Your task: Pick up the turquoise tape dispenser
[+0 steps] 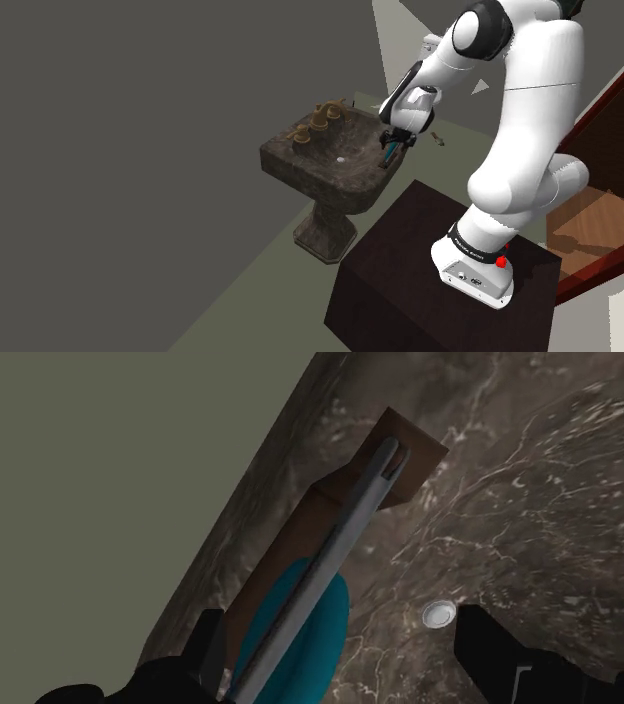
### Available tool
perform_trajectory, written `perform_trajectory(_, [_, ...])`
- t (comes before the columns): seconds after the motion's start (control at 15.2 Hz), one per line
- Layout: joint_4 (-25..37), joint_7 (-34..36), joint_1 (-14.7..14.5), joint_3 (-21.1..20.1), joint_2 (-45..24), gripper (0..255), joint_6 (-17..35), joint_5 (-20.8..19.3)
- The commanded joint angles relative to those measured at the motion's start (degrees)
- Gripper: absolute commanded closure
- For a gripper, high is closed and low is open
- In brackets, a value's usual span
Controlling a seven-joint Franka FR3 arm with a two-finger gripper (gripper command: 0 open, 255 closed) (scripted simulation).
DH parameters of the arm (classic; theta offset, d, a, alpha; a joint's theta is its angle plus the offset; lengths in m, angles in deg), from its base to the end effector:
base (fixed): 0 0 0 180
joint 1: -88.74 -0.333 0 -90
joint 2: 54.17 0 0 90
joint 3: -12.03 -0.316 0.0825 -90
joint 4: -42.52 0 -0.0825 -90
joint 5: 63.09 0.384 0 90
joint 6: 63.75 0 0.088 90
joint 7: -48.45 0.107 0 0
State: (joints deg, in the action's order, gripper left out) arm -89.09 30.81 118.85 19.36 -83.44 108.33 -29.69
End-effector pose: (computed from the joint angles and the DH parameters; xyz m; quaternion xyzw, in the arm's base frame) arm 0.3926 -0.3549 0.1454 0.8965 -0.4290 0.1097 0.0135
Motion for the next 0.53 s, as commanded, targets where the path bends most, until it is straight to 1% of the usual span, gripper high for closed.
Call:
perform_trajectory(0.0, [1.49, -0.38, 1.26, -1.13, -2.16, 0, 1.1, 0.98])
perform_trajectory(0.4, [3.88, -2.81, 5.0, -5.36, -7.55, 0, 4.78, 2.77])
perform_trajectory(0.46, [3.88, -2.78, 5.02, -5.37, -7.54, 0, 4.79, 2.74])
